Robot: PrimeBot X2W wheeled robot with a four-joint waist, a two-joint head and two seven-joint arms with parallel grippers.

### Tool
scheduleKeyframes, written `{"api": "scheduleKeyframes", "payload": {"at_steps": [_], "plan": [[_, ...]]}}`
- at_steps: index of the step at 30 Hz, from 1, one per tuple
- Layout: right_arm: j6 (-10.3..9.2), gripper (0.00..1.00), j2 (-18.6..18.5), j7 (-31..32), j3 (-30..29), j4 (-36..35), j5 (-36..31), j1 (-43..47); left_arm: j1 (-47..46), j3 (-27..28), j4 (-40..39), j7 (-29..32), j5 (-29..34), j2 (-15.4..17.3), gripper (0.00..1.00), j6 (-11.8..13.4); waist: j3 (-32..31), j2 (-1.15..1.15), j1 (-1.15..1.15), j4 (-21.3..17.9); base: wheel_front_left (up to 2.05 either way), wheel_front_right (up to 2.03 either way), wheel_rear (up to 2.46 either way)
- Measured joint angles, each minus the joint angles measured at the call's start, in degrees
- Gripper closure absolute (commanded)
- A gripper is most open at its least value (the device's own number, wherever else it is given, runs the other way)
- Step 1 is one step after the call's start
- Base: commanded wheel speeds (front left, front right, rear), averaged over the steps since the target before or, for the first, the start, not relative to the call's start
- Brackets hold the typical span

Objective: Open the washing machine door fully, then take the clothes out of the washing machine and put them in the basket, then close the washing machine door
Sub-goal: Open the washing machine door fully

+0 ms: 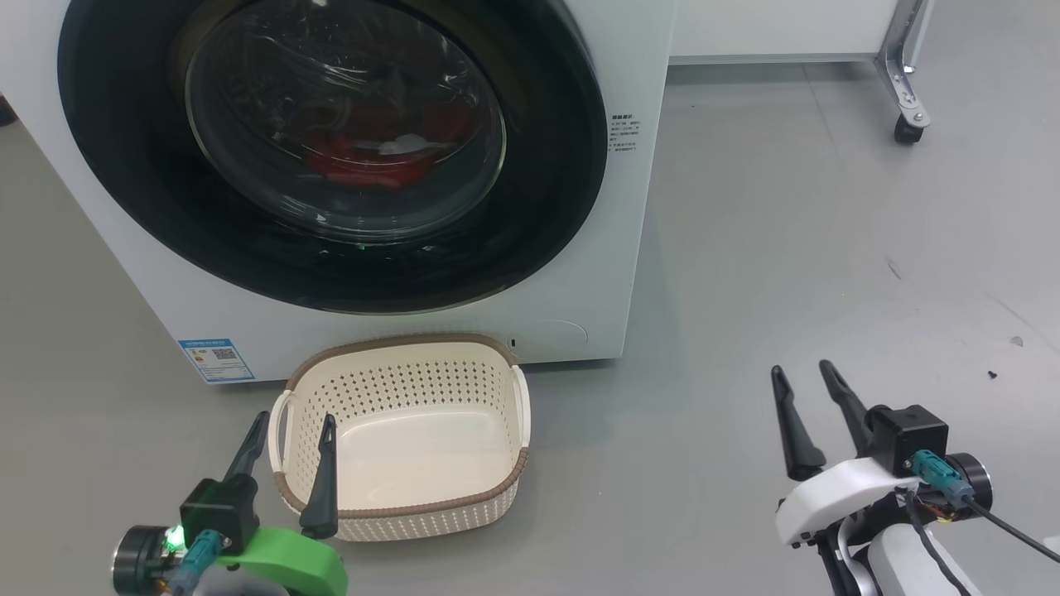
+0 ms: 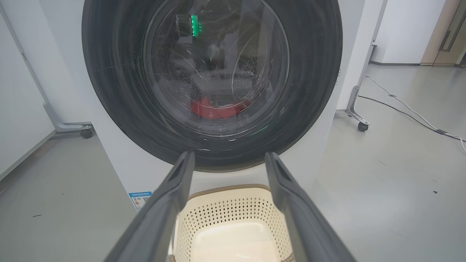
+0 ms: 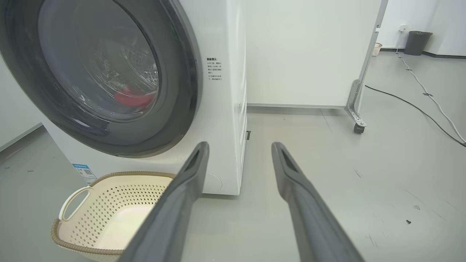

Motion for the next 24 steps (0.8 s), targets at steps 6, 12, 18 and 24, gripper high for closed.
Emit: {"api": "scheduleKeyframes", "payload": {"at_steps": [6, 12, 18, 24], "plan": [[0.41, 1.00, 0.2, 0.0, -0.3, 0.0, -0.2, 0.0, -0.1, 0.1, 0.0, 0.0, 0.4, -0.2, 0.00, 0.0, 0.0, 0.00, 0.00, 0.0, 0.00, 0.00, 0.00], [1.00, 1.00, 0.6, 0.0, -1.2, -0.1, -0.2, 0.0, -0.1, 0.2, 0.0, 0.0, 0.5, -0.2, 0.00, 0.0, 0.2, 0.00, 0.00, 0.0, 0.00, 0.00, 0.00], [1.53, 1.00, 1.2, 0.0, -2.5, -0.1, 0.8, 0.0, -0.2, 0.3, 0.0, 0.0, 1.0, -0.2, 0.00, 0.0, 0.6, 0.00, 0.00, 0.1, 0.00, 0.00, 0.00], [3.11, 1.00, 2.4, 0.0, -5.6, -0.1, 5.9, -0.1, -1.2, 0.3, -0.3, 0.0, 1.0, -0.3, 0.00, 0.0, 1.6, 0.00, 0.00, 0.3, 0.00, 0.00, 0.00]]}}
